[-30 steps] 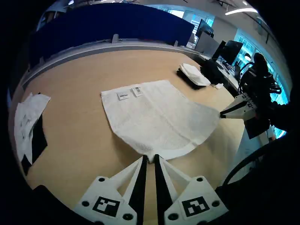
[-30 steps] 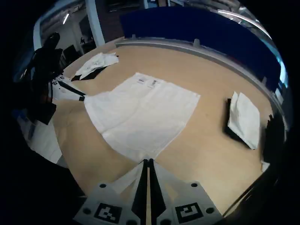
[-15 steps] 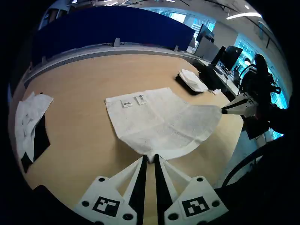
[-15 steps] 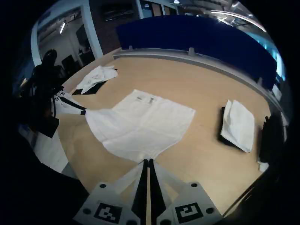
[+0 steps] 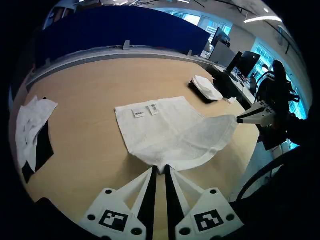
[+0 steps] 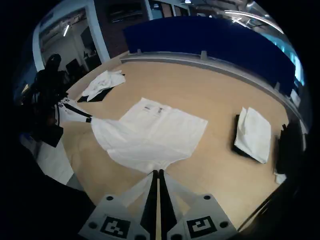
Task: Fold towel
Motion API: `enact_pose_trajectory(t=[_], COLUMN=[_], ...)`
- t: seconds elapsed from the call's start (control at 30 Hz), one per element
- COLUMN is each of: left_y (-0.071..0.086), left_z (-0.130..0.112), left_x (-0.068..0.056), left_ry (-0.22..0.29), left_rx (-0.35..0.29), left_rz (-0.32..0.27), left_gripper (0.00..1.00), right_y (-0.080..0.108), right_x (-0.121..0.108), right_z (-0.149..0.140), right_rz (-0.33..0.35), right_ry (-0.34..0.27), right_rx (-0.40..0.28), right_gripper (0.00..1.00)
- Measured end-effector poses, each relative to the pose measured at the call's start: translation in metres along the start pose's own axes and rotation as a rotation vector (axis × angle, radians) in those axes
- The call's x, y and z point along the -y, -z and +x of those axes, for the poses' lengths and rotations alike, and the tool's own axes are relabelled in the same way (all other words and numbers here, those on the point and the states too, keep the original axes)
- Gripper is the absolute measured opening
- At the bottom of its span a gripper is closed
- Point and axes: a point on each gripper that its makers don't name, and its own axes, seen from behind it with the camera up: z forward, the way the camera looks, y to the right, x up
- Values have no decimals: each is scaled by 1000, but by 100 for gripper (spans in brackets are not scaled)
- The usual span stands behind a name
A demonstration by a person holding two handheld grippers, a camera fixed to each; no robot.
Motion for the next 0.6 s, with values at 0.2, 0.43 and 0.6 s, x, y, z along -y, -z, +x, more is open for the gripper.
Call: enact_pose_trajectory(t=[0.2,0.43,0.6], left_y=[-7,-28,-42], left_z=[13,34,48], left_x=[6,18,29], left_ry=[33,82,109], left_rx=[21,51,74], left_rz=[-10,-24,-29], left_gripper=[15,15,15], right_y=[-11,-37,-53], right_x=[-14,-37,-56], right_z=[20,46,60], right_rz=[-8,-10,-24], right_ry=[12,8,2], right_rx=[-11,-24,-23], right_gripper=[2,2,2])
